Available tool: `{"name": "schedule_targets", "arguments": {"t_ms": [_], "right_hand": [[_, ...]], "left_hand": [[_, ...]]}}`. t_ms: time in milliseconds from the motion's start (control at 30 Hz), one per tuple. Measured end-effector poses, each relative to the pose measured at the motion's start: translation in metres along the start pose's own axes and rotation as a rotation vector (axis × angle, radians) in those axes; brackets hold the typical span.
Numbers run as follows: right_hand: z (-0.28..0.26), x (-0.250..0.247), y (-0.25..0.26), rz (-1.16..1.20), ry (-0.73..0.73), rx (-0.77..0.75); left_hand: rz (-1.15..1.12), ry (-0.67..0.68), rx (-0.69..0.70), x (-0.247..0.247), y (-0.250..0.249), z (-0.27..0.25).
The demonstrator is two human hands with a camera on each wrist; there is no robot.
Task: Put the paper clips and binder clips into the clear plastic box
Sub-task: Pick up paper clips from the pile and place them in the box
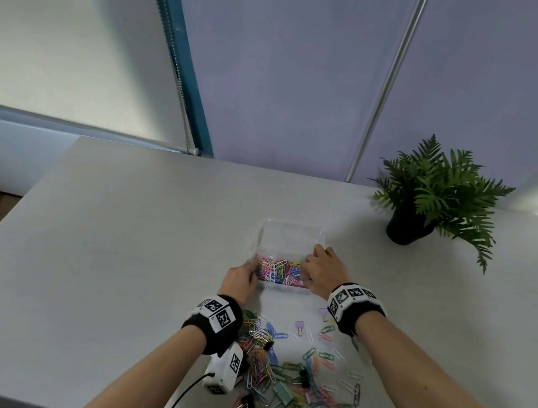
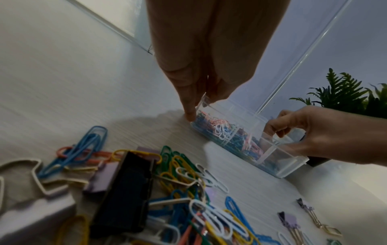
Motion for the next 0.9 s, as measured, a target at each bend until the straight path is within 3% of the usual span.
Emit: {"name": "schedule_targets", "arguments": {"t_ms": [200, 367, 467, 600, 800, 900], "right_hand": [[0.009, 0.003, 0.014, -0.174, 0.008, -0.057], [0.008, 0.001, 0.014, -0.157, -0.024, -0.126], [0.000, -0.009, 0.003, 0.004, 0.003, -0.062], [-0.006, -0.027, -0.009, 0.176, -0.097, 0.027], [-0.008, -0.026, 0.000, 0.229, -0.068, -0.045], [-0.017, -0.032, -0.007, 0.380, -0.145, 0.063]], "left_hand": [[-0.007, 0.027, 0.001, 0.001, 0.003, 0.002], [-0.006, 0.036, 0.012, 0.001, 0.004, 0.002], [-0.001, 0.037, 0.018, 0.001, 0.004, 0.003], [0.005, 0.036, 0.026, 0.002, 0.005, 0.004], [0.031, 0.087, 0.044, -0.004, 0.000, 0.002], [0.032, 0.074, 0.062, -0.011, -0.004, -0.003]]}}
Point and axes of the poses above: each hand's wrist, its own z-axis towards the middle knuckle, its own x-axis out of the palm, y = z × x, the point moved 7 cm from there along z, towards the middle knuckle, and after that the axes turned 6 degrees about z, right-handed, at the moved point
